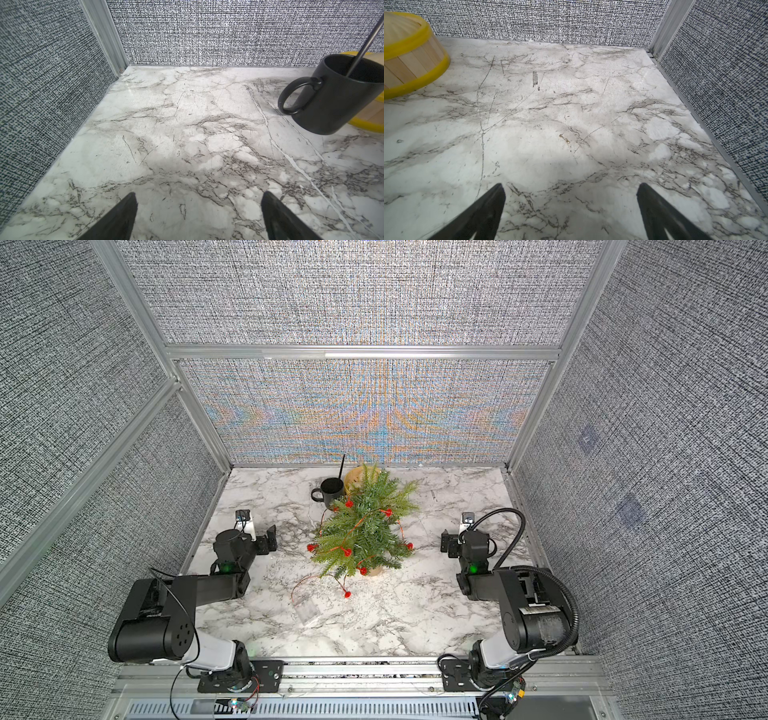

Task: Remove string lights from the small christmas tree
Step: Pick up the light string from the Christmas tree.

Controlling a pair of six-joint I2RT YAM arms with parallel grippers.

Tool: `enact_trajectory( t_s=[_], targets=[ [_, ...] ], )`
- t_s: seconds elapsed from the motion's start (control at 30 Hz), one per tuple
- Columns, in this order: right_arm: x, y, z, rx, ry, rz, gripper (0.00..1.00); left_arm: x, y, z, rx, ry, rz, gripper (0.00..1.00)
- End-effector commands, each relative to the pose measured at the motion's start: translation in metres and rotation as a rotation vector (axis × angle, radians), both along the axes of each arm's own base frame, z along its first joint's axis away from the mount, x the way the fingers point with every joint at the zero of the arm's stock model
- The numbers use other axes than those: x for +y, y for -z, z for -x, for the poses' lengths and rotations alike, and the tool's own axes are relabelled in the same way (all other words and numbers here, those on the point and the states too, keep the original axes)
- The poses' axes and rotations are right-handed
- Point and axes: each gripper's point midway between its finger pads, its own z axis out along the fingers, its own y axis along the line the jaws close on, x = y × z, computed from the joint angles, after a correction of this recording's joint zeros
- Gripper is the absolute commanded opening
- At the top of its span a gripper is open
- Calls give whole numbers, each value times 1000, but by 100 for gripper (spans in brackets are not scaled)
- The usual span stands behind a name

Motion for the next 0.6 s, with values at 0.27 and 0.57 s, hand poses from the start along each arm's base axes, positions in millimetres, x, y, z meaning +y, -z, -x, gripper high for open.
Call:
enact_trajectory(
  t_s=[0.27,0.57],
  targets=[
    [4,-57,17,-133,22,63,99,36,-53,17,34,-227,-31,99],
    [17,-65,29,77,28,-196,99,23,-60,25,66,-219,256,92]
  ],
)
